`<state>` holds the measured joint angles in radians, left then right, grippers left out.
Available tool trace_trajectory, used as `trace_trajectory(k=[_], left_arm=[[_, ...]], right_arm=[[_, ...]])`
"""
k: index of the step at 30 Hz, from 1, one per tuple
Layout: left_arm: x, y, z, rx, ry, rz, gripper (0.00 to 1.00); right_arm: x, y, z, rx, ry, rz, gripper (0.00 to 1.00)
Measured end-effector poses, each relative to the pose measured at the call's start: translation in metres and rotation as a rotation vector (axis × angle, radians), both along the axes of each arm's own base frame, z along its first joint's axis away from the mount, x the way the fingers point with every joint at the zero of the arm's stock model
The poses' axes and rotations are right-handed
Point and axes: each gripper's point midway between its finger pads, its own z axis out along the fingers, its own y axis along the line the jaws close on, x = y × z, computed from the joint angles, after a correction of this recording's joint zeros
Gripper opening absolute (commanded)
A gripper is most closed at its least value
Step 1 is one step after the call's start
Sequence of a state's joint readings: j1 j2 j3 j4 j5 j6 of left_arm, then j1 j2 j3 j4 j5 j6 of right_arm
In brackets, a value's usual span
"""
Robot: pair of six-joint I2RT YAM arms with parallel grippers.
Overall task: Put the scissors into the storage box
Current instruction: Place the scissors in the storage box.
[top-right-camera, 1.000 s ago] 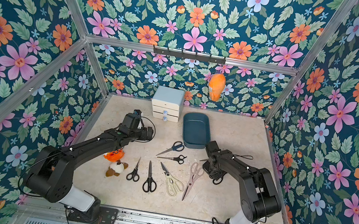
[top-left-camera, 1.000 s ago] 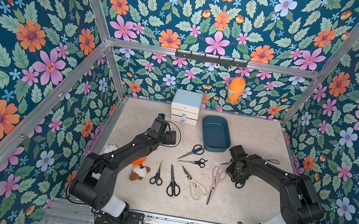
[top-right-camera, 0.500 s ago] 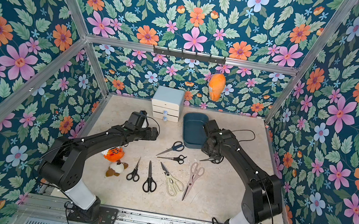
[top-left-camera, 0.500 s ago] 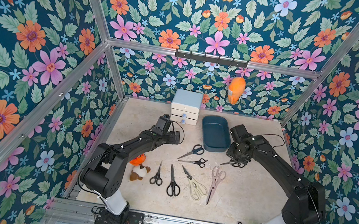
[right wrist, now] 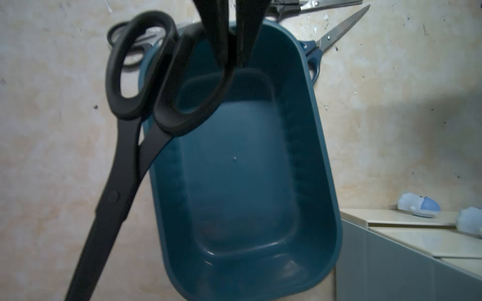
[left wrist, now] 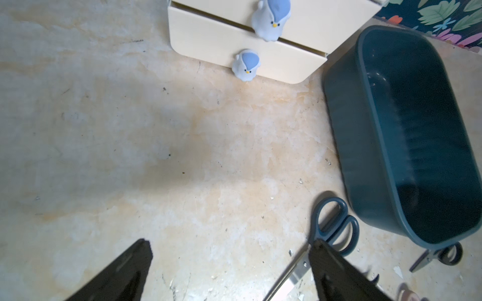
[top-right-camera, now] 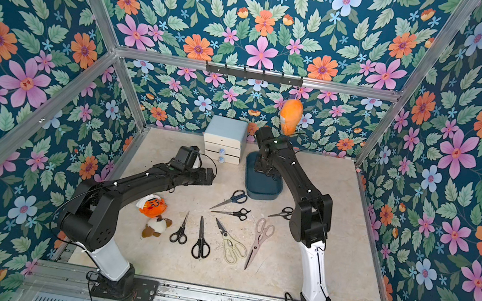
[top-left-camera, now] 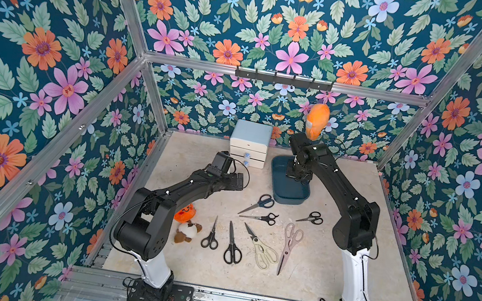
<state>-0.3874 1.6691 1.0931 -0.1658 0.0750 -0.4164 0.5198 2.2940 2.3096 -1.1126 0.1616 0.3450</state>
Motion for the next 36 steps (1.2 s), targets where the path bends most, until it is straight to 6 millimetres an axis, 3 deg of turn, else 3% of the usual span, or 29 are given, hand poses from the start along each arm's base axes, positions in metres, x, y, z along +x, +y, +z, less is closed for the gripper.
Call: trace_trajectory(k=[5,13,19,31,36], left_arm=[[-0.002,0.009,-0.001,0.03,-0.001,0.035,0.99],[-0.004,0.017,-0.006,0.044,0.001,0.081,0.99],[-0.004,0.02,-0.006,0.041,-0.008,0.1,0.99],[-0.005,0.021,-0.002,0.051,-0.021,0.089,0.99],[-0.013,0.026,-0.003,0.055,-0.021,0.094,0.99]], right_arm=[[0.008,0.016,-0.03,-0.002,0.054,0.069,0.0],[-0.031,0.022,-0.067,-0.034,0.171,0.133,0.0],[-0.048,0.021,-0.085,-0.041,0.201,0.126,0.0],[-0.042,0.024,-0.108,-0.051,0.208,0.112,0.0],[-0.04,0.025,-0.113,-0.045,0.211,0.099,0.14]])
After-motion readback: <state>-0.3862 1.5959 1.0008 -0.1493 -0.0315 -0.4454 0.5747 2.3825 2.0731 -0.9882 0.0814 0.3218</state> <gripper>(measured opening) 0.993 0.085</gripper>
